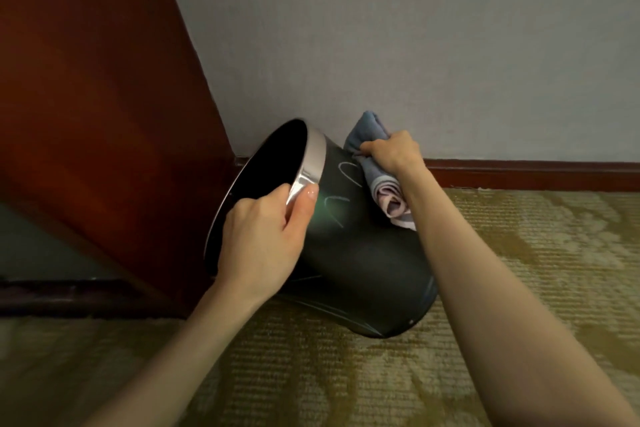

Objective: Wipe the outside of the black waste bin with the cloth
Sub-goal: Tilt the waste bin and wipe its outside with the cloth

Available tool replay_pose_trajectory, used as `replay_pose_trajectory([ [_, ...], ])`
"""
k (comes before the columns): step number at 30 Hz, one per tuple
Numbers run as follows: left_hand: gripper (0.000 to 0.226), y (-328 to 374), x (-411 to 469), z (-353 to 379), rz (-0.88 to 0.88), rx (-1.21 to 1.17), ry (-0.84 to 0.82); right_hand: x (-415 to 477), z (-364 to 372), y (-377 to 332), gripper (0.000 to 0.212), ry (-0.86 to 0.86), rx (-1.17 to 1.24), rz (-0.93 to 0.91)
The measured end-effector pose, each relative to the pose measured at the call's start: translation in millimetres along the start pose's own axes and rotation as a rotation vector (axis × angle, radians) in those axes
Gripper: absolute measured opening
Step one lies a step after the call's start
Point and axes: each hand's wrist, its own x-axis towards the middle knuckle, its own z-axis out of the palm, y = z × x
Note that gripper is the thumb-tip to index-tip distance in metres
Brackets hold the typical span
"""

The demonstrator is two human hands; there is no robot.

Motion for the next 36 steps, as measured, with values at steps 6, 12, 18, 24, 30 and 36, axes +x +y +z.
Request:
replay_pose_trajectory([
  [6,0.051,3,3,2,0.012,-0.013,-0.006,-24,0,5,0.029,0.153,-0.033,-0.100],
  [12,0.050,3,12,4,-0.024,-0.043,-0.005,-71,5,1,0.015,0.293,0.109,-0.331],
  [18,0.051,1,32,9,-0.108,-0.099,0.001,-125,38,5,0.027,0.543,0.267,-0.449],
  [24,0.050,8,46,18,-0.141,-0.072,-0.022,-140,50,7,0.030,0.629,0.277,-0.372],
  [30,0.051,16,45,18,-0.073,-0.021,0.016,-109,26,-12,0.025,0.541,0.300,-0.211],
  [36,0.049,15,32,16,-0.030,-0.022,0.016,-45,2,-36,0.029,0.227,0.181,-0.149],
])
